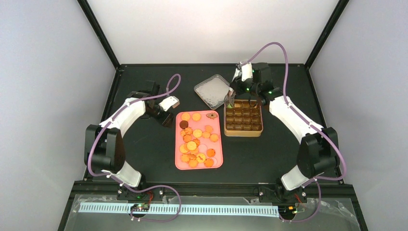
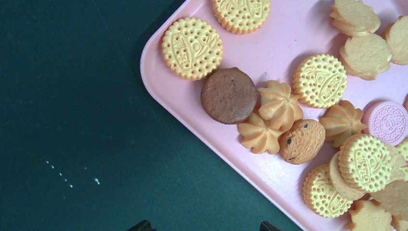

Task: Pack the cookies
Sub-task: Place the fake cookies in the empty pocket of the box, then move the packing box to the center of the board.

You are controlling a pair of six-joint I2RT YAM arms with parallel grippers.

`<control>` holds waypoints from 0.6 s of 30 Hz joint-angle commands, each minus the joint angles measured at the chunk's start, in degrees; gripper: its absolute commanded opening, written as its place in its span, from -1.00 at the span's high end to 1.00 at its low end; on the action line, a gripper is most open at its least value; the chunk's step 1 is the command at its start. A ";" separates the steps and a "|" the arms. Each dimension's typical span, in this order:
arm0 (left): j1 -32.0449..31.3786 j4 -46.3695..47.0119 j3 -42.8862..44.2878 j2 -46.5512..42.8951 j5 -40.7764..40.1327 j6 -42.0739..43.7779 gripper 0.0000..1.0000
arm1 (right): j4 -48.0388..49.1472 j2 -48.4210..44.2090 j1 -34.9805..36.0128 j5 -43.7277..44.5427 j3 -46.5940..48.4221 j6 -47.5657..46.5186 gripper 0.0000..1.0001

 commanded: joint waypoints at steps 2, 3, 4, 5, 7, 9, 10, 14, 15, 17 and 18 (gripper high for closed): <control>0.52 -0.57 2.22 -0.41 0.53 0.01 -0.18 | 1.55 -1.18 0.25 0.88 0.32 0.23 0.49; 0.56 -0.68 2.22 -0.49 0.52 0.10 -0.18 | 1.28 -1.34 0.19 1.74 0.79 0.03 0.49; 0.60 -0.72 2.22 -0.54 0.51 0.19 -0.18 | 0.95 -1.47 0.08 2.79 1.42 -0.28 0.49; 0.60 -0.84 2.29 -0.59 0.46 0.27 -0.18 | 0.60 -1.49 0.03 4.00 2.12 -0.77 0.49; 0.68 -1.08 2.46 -0.74 0.58 0.37 -0.18 | -0.55 -0.94 -0.45 6.89 4.30 -1.32 0.49; 0.79 -1.29 2.48 -0.89 0.60 0.38 -0.18 | -2.31 0.96 -1.57 10.42 7.17 -1.06 0.49; 0.80 -1.50 2.56 -0.98 0.62 0.44 -0.18 | -3.01 1.97 -2.16 11.70 8.52 -0.88 0.49; 1.01 -2.08 2.48 -1.74 0.56 0.79 -0.18 | -5.67 6.72 -2.83 17.87 13.56 -1.27 0.50; 1.10 -2.25 2.48 -1.92 0.67 0.88 -0.18 | -6.00 7.71 -2.82 19.11 14.21 -1.34 0.52; 1.16 -2.61 2.53 -2.35 0.70 1.06 -0.18 | -6.04 9.21 -2.82 21.49 14.42 -1.24 0.54; 1.30 -2.74 2.57 -2.49 0.73 1.13 -0.18 | -5.74 9.76 -2.82 22.67 14.08 -1.06 0.54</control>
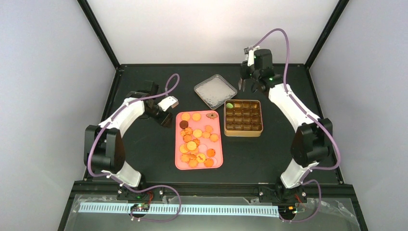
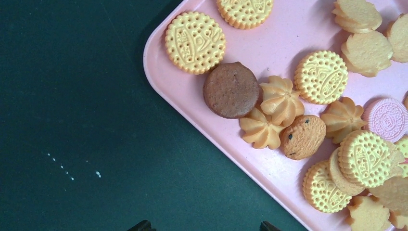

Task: Pack the cookies
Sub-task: Move the packing box to the center of the board.

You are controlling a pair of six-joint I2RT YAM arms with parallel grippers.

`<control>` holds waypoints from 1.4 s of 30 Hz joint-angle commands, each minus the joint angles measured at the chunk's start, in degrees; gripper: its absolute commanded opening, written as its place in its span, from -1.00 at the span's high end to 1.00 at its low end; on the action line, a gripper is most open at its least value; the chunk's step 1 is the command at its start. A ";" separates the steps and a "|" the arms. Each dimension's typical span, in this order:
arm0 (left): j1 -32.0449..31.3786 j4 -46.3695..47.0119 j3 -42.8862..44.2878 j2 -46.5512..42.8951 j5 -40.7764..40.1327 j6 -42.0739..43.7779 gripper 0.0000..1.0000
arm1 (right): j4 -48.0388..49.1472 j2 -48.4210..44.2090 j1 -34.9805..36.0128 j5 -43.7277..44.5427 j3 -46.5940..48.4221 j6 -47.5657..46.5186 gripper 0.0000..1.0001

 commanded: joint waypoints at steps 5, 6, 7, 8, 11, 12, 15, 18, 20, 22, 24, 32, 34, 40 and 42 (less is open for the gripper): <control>0.78 -2.63 2.42 -2.57 0.76 1.35 -0.18 | -0.18 3.99 -0.11 12.00 -2.71 0.30 0.55; 0.79 -2.76 2.38 -2.61 0.83 1.42 -0.19 | 0.55 3.53 -0.11 12.24 -3.98 0.43 0.54; 0.75 -2.81 2.31 -2.59 0.77 1.47 -0.19 | 1.05 3.06 -0.11 12.25 -5.18 0.61 0.54; 0.80 -2.77 2.17 -2.60 0.71 1.52 -0.19 | 1.29 2.56 -0.05 12.02 -6.18 0.80 0.54; 0.87 -2.88 2.18 -2.57 0.71 1.48 -0.19 | 1.83 0.40 0.37 11.59 -9.21 1.33 0.54; 0.89 -2.96 2.20 -2.63 0.75 1.43 -0.19 | 2.04 -0.44 0.63 11.70 -10.33 1.59 0.54; 0.89 -3.16 2.27 -2.98 0.76 1.43 -0.19 | 2.60 -3.57 1.62 13.00 -13.62 3.02 0.54; 0.89 -3.30 2.21 -3.24 0.74 1.48 -0.19 | 2.19 -6.68 3.13 14.89 -16.60 5.09 0.54; 0.88 -3.34 2.05 -3.42 0.75 1.39 -0.19 | 2.91 -8.76 4.13 15.49 -18.95 5.79 0.55; 0.84 -3.19 1.54 -3.55 0.79 1.47 -0.19 | 3.45 -10.48 4.53 15.34 -20.55 6.23 0.55; 0.88 -3.10 0.90 -3.56 0.65 1.63 -0.19 | 3.46 -11.82 4.55 14.15 -21.06 6.55 0.54; 1.32 -2.77 -1.99 -4.77 -0.06 2.67 -0.19 | 0.83 -11.93 5.13 9.99 -19.70 6.30 0.51; 1.46 -2.88 -2.47 -5.44 0.11 2.91 -0.19 | 0.45 -11.92 5.87 9.46 -20.13 6.82 0.51; 1.76 -3.24 -3.51 -6.10 0.16 3.89 -0.20 | 0.06 -13.49 11.88 10.21 -21.94 7.11 0.52; 1.84 -3.25 -3.56 -6.02 0.31 3.81 -0.20 | -0.21 -14.55 12.74 11.15 -21.70 7.07 0.52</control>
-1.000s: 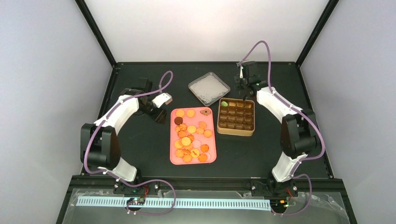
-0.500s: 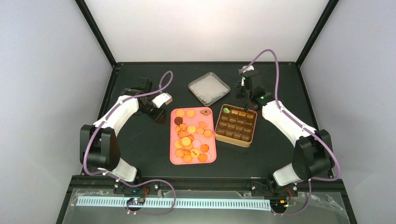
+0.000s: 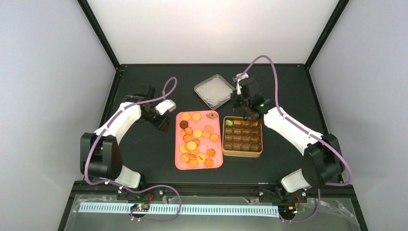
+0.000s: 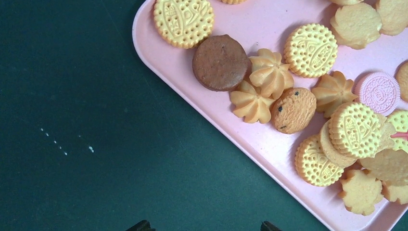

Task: Pack the cookies
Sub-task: Move the packing box to the center of the board, then pick up the fake cookies from the plate.

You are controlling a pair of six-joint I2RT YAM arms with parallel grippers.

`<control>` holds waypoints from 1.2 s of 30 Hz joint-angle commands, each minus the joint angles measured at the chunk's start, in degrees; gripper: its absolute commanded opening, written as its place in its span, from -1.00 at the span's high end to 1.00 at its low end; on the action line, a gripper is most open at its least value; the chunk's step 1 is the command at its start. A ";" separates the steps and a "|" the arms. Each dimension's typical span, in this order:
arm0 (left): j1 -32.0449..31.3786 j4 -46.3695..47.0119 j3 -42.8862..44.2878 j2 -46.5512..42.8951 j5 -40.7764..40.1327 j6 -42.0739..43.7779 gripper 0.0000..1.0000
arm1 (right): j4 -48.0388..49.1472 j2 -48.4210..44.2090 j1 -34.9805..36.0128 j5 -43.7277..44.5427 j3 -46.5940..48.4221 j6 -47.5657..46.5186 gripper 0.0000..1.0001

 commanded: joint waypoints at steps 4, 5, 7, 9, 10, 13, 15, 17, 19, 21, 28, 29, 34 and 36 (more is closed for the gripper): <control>0.63 -1.29 -0.08 -1.06 0.57 1.05 -0.20 | -0.06 -5.84 2.40 1.53 0.91 0.27 0.51; 0.64 -1.27 -0.08 -1.06 0.56 0.95 -0.20 | 0.12 -7.22 2.72 1.47 1.03 0.03 0.50; 0.73 -1.31 -0.17 -1.25 0.66 0.92 -0.20 | 0.68 -9.12 4.29 1.49 0.93 -0.66 0.48; 0.82 -1.40 -0.17 -1.32 0.66 0.86 -0.20 | 0.76 -10.43 7.03 2.01 0.56 -1.07 0.47; 0.83 -1.50 -0.14 -1.44 0.73 0.81 -0.21 | 0.83 -11.03 8.69 2.29 0.08 -1.03 0.47; 1.00 -1.90 -0.16 -1.79 0.94 0.70 -0.24 | 2.11 -12.53 14.15 2.67 -2.58 -0.30 0.46; 0.93 -2.28 -0.16 -1.93 1.16 0.74 -0.26 | 3.30 -12.83 17.56 2.22 -4.50 1.05 0.45; 1.00 -2.55 -0.15 -2.10 1.21 0.74 -0.28 | 5.22 -12.16 20.72 1.54 -6.22 2.09 0.45; 0.98 -2.86 -0.18 -2.26 1.30 0.74 -0.29 | 6.35 -10.52 23.48 2.49 -6.96 2.66 0.45; 1.00 -3.23 -0.25 -2.56 1.43 0.64 -0.31 | 7.15 -8.49 25.40 3.48 -6.96 2.78 0.44; 1.05 -4.14 -1.12 -4.55 1.47 1.13 -0.35 | 9.21 -5.32 26.24 5.45 -8.62 2.57 0.43; 1.05 -4.24 -1.13 -4.64 1.48 1.13 -0.35 | 9.19 -5.16 26.22 5.67 -8.84 2.53 0.43; 1.01 -4.43 -0.81 -4.66 1.73 0.94 -0.35 | 9.55 -4.97 26.33 6.49 -10.60 2.45 0.36; 0.95 -4.43 -0.78 -4.74 1.87 0.92 -0.35 | 9.59 -4.84 26.32 6.50 -11.08 2.50 0.33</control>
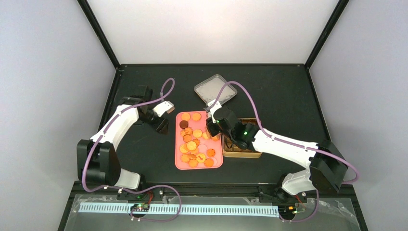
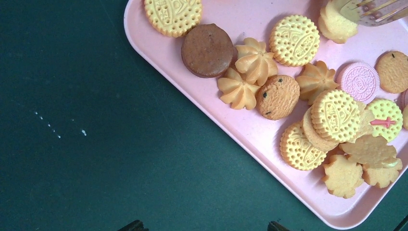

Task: Pack the cookies
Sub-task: Pick up the fake cookies from the plate.

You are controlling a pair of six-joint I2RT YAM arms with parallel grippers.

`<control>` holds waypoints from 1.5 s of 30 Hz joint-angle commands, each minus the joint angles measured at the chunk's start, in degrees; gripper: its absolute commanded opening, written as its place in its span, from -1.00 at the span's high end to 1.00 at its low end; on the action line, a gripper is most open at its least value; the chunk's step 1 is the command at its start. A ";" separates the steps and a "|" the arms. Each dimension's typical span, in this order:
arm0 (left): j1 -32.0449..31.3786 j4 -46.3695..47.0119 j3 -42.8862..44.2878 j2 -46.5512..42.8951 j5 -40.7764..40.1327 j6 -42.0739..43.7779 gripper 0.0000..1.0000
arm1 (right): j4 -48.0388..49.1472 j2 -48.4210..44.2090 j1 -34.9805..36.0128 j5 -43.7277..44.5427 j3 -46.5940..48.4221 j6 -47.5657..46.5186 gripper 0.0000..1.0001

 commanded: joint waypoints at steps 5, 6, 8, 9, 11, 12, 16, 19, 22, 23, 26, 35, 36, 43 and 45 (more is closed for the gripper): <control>0.27 -1.56 0.48 -1.24 1.13 0.71 -0.35 | 2.26 -0.35 0.26 3.13 -1.77 0.29 0.31; 0.36 -1.56 0.48 -1.27 1.17 0.62 -0.35 | 2.08 -0.58 0.30 3.28 -1.77 0.17 0.30; 0.32 -1.54 0.40 -1.34 1.36 0.48 -0.36 | 1.72 -1.11 0.39 3.47 -1.58 -0.19 0.29; 0.33 -1.56 0.42 -1.34 1.45 0.46 -0.36 | 1.45 -1.37 0.38 3.63 -1.40 -0.55 0.29; 0.35 -1.64 0.40 -1.45 1.43 0.31 -0.35 | 0.71 -1.31 0.39 4.75 -0.67 -0.92 0.28; 0.36 -1.65 0.47 -1.49 1.52 0.28 -0.36 | 0.42 -1.02 0.37 5.24 -0.35 -1.27 0.28; 0.30 -1.86 0.56 -1.77 1.57 0.45 -0.36 | -0.62 0.31 0.35 5.68 0.34 -1.90 0.28; 0.37 -1.91 0.70 -1.82 1.47 0.50 -0.35 | -0.50 1.01 0.40 4.94 -0.03 -1.45 0.28; 0.32 -1.99 0.89 -1.70 1.57 0.47 -0.35 | -0.25 1.95 0.35 4.33 -0.84 -1.00 0.29; 0.35 -2.00 0.92 -1.63 1.64 0.46 -0.35 | -0.22 2.11 0.45 4.14 -1.15 -0.93 0.29; 0.37 -1.92 0.97 -1.57 1.74 0.43 -0.35 | -0.14 2.58 0.39 3.54 -1.65 -0.53 0.33; 0.35 -1.84 1.10 -1.60 2.10 0.24 -0.35 | -1.10 -0.40 0.39 1.50 -0.85 -0.41 0.57; 0.32 -1.83 1.09 -1.67 2.17 0.20 -0.35 | -1.26 -0.93 0.39 1.31 -0.59 -0.38 0.59; 0.35 -1.65 1.10 -1.98 2.19 0.10 -0.34 | -1.80 -3.56 0.39 0.83 -0.03 -0.03 0.71; 0.36 -1.65 1.17 -2.04 2.08 0.11 -0.34 | -2.08 -2.98 0.32 1.41 -0.10 -0.02 0.74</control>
